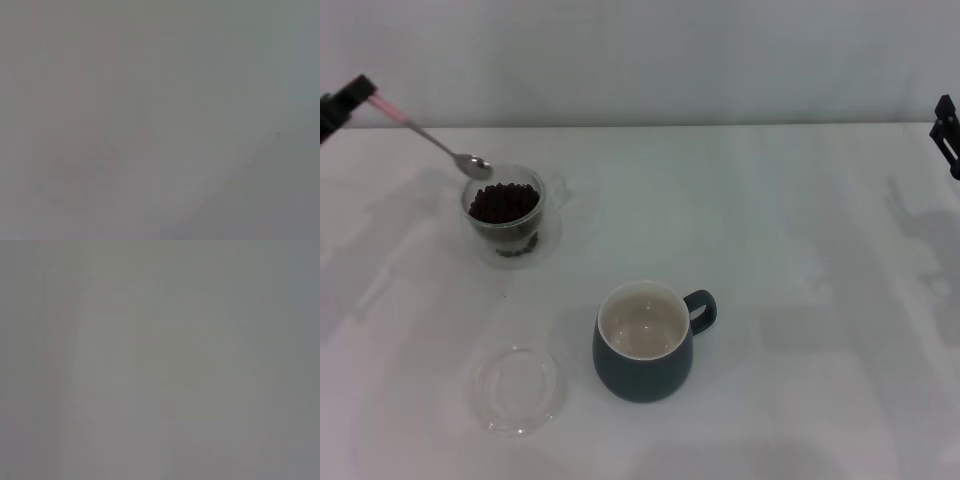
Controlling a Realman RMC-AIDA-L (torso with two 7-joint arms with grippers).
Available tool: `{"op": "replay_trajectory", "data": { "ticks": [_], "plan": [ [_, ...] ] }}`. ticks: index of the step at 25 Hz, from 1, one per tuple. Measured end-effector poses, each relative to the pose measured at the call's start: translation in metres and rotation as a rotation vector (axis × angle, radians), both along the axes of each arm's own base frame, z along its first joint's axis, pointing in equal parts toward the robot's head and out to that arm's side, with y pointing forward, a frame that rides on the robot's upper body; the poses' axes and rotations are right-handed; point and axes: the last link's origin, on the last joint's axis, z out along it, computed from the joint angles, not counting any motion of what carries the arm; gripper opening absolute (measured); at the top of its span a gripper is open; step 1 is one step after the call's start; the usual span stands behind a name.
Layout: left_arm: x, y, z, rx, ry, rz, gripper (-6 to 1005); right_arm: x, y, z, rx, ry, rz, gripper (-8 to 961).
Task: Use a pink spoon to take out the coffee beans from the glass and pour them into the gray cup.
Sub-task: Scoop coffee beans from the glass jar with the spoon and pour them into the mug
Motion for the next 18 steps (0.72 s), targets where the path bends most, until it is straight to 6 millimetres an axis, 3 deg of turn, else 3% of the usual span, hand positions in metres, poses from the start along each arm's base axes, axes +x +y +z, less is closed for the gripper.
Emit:
{"op": "replay_trajectory", "data": {
  "ticks": [1,3,18],
  "plan": [
    [0.007,0.002,-0.012,-0.005,0.022,-0.011,128,0.0,0.0,0.0,0.0,0.0,0.0,858],
    [0.01,0.004,-0.019,-0.009,0.038,-0.01,128,0.0,0.0,0.0,0.001,0.001,-0.001,858],
    [0.002,0.004,-0.039,-0.049,0.073,0.072,127,0.006,0.0,0.007,0.038,0.016,-0.035,858]
  ]
}}
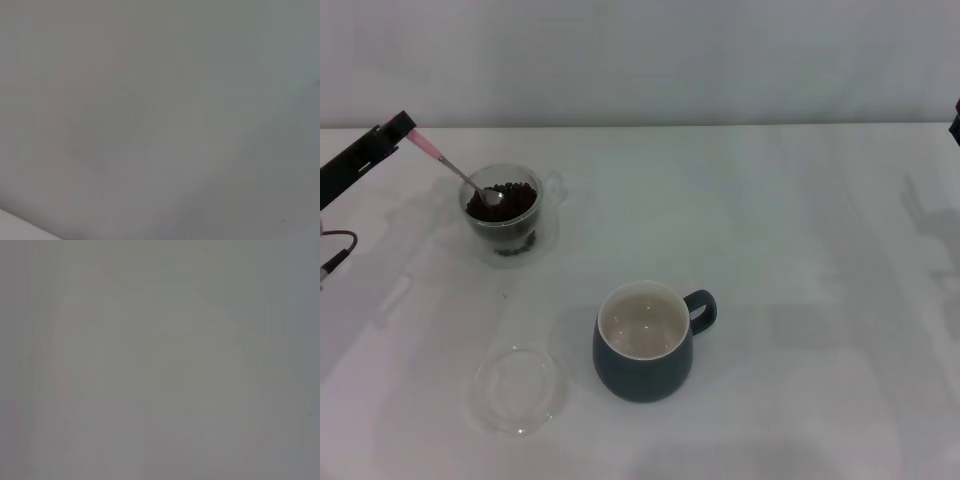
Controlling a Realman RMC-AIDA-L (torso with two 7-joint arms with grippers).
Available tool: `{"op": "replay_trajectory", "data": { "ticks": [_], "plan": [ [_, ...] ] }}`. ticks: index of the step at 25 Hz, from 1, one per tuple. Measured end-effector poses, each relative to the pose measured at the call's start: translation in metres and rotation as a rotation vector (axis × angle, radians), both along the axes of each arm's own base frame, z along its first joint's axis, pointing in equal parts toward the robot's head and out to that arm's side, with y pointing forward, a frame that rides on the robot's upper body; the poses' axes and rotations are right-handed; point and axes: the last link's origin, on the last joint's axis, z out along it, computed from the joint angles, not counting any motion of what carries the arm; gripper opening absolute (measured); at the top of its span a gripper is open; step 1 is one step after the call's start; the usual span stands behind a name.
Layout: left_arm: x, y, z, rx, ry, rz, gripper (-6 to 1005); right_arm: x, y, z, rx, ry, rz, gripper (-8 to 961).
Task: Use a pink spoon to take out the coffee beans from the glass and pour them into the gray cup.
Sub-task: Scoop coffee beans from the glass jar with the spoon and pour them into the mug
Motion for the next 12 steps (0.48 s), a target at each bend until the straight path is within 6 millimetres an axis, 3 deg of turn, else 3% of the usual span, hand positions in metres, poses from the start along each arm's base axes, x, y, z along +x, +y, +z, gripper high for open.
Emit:
{"op": "replay_trajectory", "data": {
  "ticks": [12],
  "plan": [
    [-0.0062,-0.0052,-0.0098,-0.059,-0.171,0.119,127,0.0062,-0.0037,0.0019,0.006,0.003,-0.025,857]
  ]
}}
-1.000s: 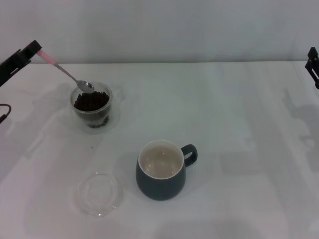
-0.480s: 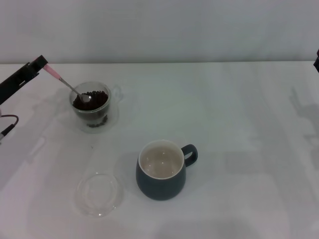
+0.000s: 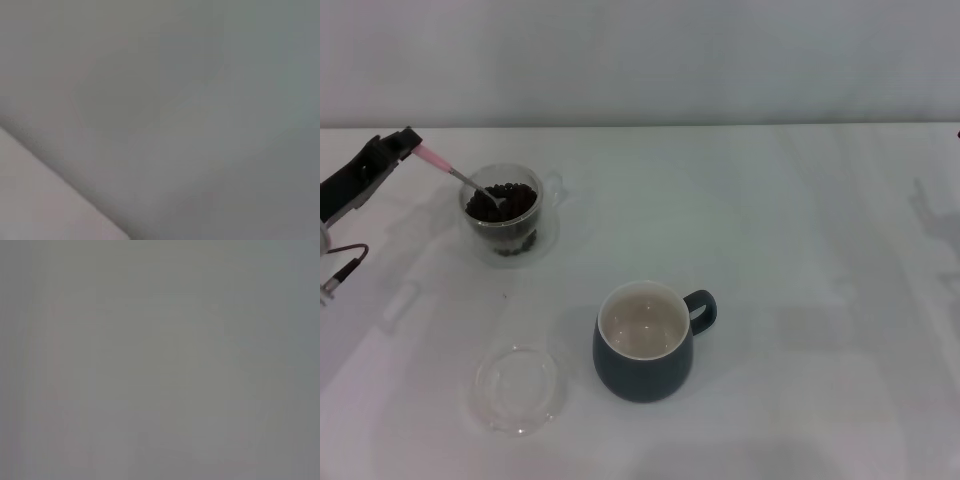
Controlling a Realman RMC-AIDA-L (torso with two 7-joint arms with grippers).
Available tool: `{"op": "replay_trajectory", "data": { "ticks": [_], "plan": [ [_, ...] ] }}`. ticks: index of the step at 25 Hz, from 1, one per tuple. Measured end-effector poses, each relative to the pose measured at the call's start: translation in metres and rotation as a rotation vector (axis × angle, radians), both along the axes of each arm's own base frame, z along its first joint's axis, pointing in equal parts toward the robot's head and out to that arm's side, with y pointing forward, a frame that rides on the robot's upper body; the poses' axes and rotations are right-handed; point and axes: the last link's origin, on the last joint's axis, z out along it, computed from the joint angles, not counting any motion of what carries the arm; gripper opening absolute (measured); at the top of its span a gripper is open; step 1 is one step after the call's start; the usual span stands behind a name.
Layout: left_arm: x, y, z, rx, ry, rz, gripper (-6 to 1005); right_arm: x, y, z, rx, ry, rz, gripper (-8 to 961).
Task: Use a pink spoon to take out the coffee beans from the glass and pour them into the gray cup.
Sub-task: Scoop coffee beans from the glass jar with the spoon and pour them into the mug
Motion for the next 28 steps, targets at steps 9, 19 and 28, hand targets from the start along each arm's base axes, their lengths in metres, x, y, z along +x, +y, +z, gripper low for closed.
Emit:
{"op": "replay_trajectory", "data": {
  "ticks": [9,19,28],
  "plan": [
    [-0.001,-0.001,-0.001,-0.018,-0.089,0.051,128,0.003,0.0,-0.001,-0.011,0.002,-0.017,857],
    [-0.008,-0.006,0.001,-0.026,-0.204,0.126,128,0.003,0.001,0.001,-0.002,0.002,-0.023,857],
    [-0.019,-0.017,0.002,-0.006,-0.252,0.152,127,0.003,0.003,0.002,-0.001,-0.004,-0.023,857]
  ]
}}
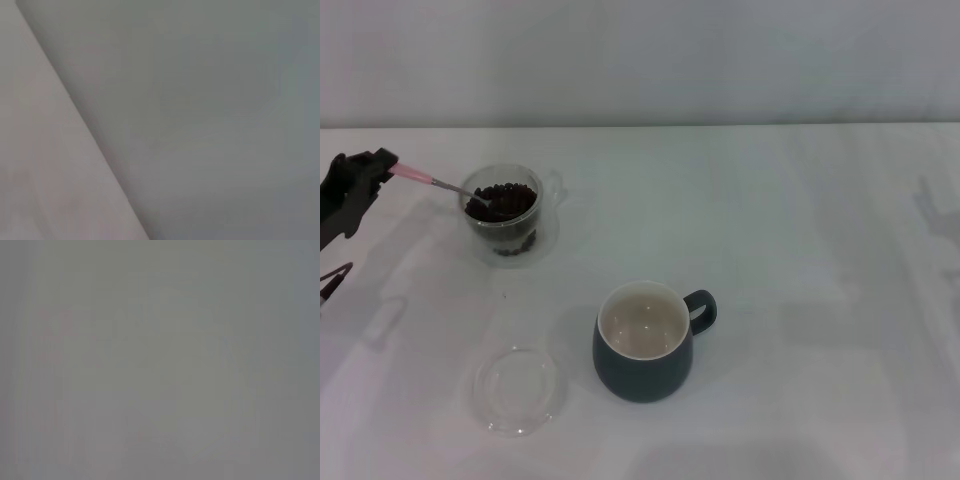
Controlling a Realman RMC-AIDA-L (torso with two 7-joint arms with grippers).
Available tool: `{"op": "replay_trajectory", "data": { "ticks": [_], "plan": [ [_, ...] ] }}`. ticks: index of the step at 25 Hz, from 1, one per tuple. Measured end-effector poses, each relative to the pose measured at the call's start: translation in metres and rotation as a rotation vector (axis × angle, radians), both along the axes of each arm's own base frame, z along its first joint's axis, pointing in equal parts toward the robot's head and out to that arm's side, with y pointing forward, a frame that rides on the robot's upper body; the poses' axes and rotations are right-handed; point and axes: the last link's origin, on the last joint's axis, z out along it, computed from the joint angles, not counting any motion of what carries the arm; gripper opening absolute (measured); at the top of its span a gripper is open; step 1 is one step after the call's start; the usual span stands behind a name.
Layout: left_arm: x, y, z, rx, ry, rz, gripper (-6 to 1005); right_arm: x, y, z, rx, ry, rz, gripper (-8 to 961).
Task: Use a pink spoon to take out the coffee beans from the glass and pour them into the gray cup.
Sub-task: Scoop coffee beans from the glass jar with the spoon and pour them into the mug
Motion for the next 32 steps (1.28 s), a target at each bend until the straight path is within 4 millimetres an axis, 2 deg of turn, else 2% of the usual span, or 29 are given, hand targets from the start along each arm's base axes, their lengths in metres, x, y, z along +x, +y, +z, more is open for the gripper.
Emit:
{"op": "replay_trajectory", "data": {
  "ticks": [14,22,30,32],
  "plan": [
    [-0.008,-0.031,0.007,0.073,-0.035,-0.086,127,-0.003,0.002,0.0,0.0,-0.003,0.016,858],
    [-0.006,-0.047,0.008,0.075,-0.066,-0.153,128,-0.005,0.002,-0.001,-0.005,-0.007,0.024,858],
    [0.005,-0.051,0.002,0.031,-0.075,-0.226,127,-0.005,0.002,-0.002,-0.007,-0.007,0.028,858],
    [0.016,-0.051,-0.003,-0.012,-0.077,-0.29,128,-0.006,0.002,-0.001,-0.006,-0.008,0.029,858]
  ]
}}
